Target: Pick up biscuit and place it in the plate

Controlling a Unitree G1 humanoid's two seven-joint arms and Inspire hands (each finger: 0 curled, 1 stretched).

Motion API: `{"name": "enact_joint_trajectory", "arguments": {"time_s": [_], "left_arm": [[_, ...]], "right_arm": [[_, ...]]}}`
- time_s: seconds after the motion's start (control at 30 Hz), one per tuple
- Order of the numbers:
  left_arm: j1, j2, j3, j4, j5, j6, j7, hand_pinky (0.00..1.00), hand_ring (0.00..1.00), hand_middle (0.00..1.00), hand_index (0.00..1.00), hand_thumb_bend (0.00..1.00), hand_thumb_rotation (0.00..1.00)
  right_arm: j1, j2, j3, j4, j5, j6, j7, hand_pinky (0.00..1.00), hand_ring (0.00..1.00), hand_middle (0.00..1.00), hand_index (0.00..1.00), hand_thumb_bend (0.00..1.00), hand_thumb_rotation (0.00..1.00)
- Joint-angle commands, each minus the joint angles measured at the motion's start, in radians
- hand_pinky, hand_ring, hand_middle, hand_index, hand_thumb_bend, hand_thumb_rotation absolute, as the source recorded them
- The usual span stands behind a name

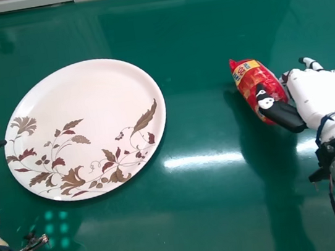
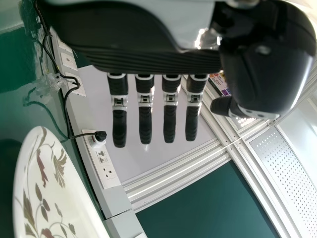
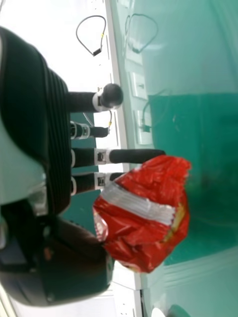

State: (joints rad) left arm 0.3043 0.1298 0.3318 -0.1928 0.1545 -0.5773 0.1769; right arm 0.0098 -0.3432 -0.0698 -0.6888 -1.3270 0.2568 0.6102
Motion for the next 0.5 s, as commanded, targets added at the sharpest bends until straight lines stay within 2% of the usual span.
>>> {"name": "enact_joint_trajectory", "arguments": {"time_s": [0.0,0.2,0.27,0.3,0.4,0.47], "left_arm": [[0.007,-0.021,-0.021,0.036,-0.003,-0.002,-0.002,0.59,0.76,0.80,0.78,0.11,0.00],[-0.004,-0.021,-0.025,0.035,0.008,0.003,0.001,0.57,0.75,0.79,0.78,0.10,0.00],[-0.006,-0.022,-0.028,0.030,0.009,0.010,0.000,0.57,0.76,0.79,0.78,0.10,0.00],[-0.007,-0.022,-0.029,0.028,0.010,0.013,0.000,0.57,0.76,0.80,0.78,0.10,0.00],[-0.014,-0.019,-0.031,0.034,0.008,0.007,-0.003,0.57,0.76,0.80,0.78,0.09,0.00],[-0.018,-0.014,-0.033,0.039,0.014,0.001,-0.003,0.57,0.76,0.80,0.78,0.08,0.00]], "right_arm": [[-0.009,0.000,-0.015,-0.036,0.002,-0.004,-0.028,0.06,0.12,0.43,0.48,0.52,0.00],[-0.039,-0.011,-0.037,-0.085,0.056,-0.042,-0.098,0.06,0.12,0.44,0.48,0.52,0.00],[-0.056,-0.019,-0.043,-0.096,0.085,-0.060,-0.110,0.06,0.13,0.41,0.48,0.51,0.00],[-0.067,-0.026,-0.045,-0.100,0.095,-0.070,-0.113,0.07,0.14,0.45,0.48,0.52,0.00],[-0.113,-0.035,-0.040,-0.105,0.129,-0.091,-0.113,0.08,0.14,0.47,0.48,0.52,0.00],[-0.148,-0.039,-0.028,-0.098,0.136,-0.108,-0.121,0.09,0.15,0.43,0.47,0.52,0.00]]}}
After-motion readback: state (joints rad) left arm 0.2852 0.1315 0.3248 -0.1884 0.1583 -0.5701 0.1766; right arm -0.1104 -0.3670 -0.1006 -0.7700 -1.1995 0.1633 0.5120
